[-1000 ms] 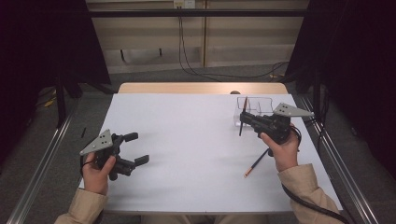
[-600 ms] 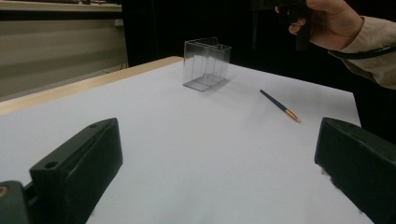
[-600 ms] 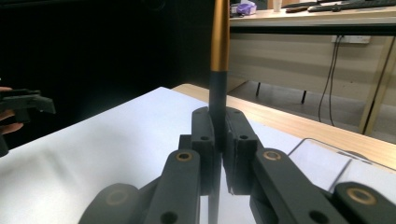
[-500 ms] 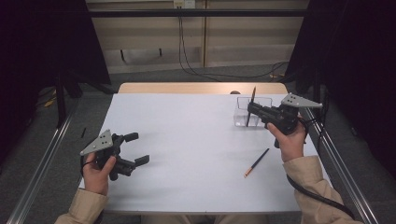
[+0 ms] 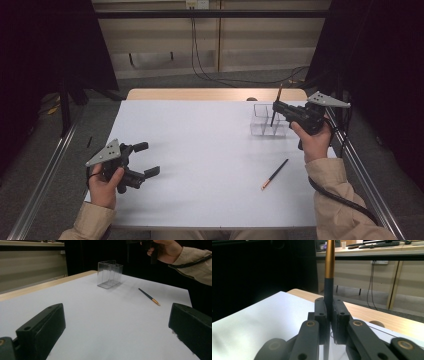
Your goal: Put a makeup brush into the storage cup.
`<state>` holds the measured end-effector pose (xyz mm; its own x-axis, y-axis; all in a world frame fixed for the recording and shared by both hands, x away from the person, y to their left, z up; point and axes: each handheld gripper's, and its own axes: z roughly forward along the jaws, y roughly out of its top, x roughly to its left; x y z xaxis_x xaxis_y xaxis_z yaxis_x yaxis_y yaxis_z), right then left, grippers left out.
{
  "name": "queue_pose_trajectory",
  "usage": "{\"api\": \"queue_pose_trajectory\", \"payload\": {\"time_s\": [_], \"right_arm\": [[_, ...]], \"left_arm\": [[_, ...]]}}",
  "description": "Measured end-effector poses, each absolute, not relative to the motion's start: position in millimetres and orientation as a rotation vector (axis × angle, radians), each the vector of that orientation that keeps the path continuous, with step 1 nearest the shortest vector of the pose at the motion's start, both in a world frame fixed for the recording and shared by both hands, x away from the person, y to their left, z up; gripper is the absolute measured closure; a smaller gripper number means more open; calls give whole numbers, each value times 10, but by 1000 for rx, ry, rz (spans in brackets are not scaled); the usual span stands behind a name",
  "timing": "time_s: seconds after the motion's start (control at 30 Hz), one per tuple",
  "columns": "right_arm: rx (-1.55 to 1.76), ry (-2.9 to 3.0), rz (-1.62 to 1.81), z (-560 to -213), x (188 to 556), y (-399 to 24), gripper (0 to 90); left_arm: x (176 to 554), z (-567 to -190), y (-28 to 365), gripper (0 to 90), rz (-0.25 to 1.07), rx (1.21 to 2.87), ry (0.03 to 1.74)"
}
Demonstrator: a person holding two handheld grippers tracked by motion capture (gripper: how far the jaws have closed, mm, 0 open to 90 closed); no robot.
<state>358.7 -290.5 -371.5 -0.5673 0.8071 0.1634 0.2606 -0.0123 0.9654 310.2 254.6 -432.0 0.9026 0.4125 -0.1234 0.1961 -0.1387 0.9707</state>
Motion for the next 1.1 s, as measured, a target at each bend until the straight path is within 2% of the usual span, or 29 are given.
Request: {"api": "queue_pose_trajectory", "payload": {"time_s": [1.1], "right_arm": [[1184,1705,1494,-3763,3885,-3145,839]], "left_arm": [[3113,-4336,2540,8,198,1729,463]]}}
